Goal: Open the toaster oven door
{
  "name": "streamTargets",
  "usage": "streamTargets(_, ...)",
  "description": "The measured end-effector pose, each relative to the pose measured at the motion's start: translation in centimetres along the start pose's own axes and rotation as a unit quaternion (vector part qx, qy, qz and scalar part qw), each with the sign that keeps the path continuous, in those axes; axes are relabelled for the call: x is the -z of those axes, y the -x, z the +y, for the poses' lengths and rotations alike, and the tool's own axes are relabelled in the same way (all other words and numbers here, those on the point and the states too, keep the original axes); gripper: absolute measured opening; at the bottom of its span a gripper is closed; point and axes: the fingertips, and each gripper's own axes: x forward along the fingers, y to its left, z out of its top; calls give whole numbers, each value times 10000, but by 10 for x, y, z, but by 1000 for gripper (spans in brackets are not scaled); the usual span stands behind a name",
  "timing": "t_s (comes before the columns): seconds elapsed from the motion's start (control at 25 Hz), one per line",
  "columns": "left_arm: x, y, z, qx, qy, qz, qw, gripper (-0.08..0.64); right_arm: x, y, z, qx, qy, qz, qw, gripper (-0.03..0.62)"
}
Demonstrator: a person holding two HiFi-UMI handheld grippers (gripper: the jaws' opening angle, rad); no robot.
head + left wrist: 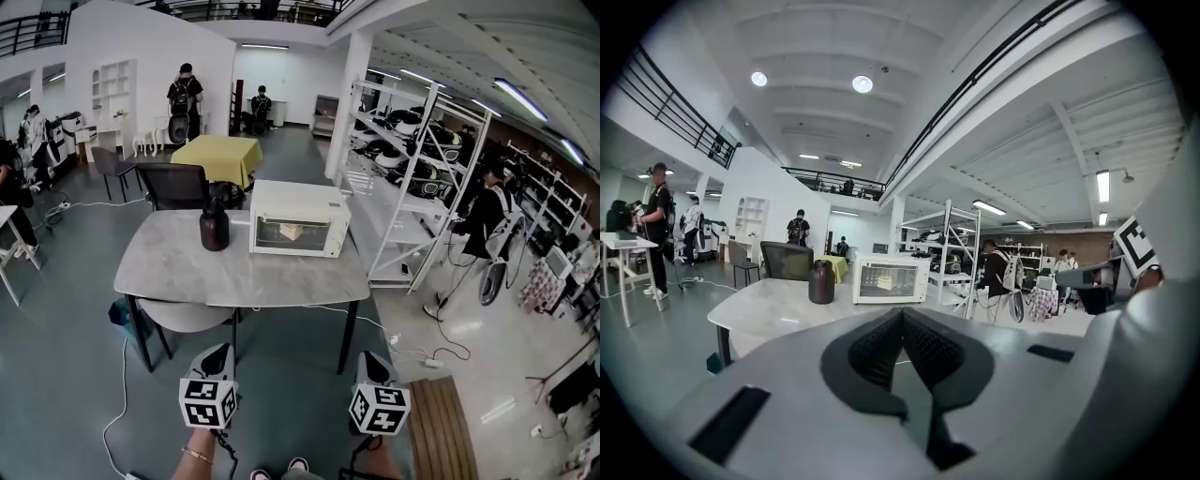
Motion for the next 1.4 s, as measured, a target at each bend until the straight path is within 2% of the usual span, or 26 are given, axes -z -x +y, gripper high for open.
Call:
streamTargets(0.28, 5, -32, 5, 30, 26, 82, 10000, 5, 4, -31, -10, 55, -56, 91, 9999, 5)
streamTargets(0.64, -27, -99, 25, -171, 9, -13, 9999, 5, -24, -113, -21, -144, -33, 79, 9999, 5)
streamTargets(1.08, -64, -192, 43, -531, 15, -104, 9985, 5, -61, -222, -56, -429, 12, 105, 9990, 5)
streamTargets(1.4, -81, -223, 47, -750, -92, -58, 9971, 5, -78, -273, -63, -691, -89, 123, 9975, 5)
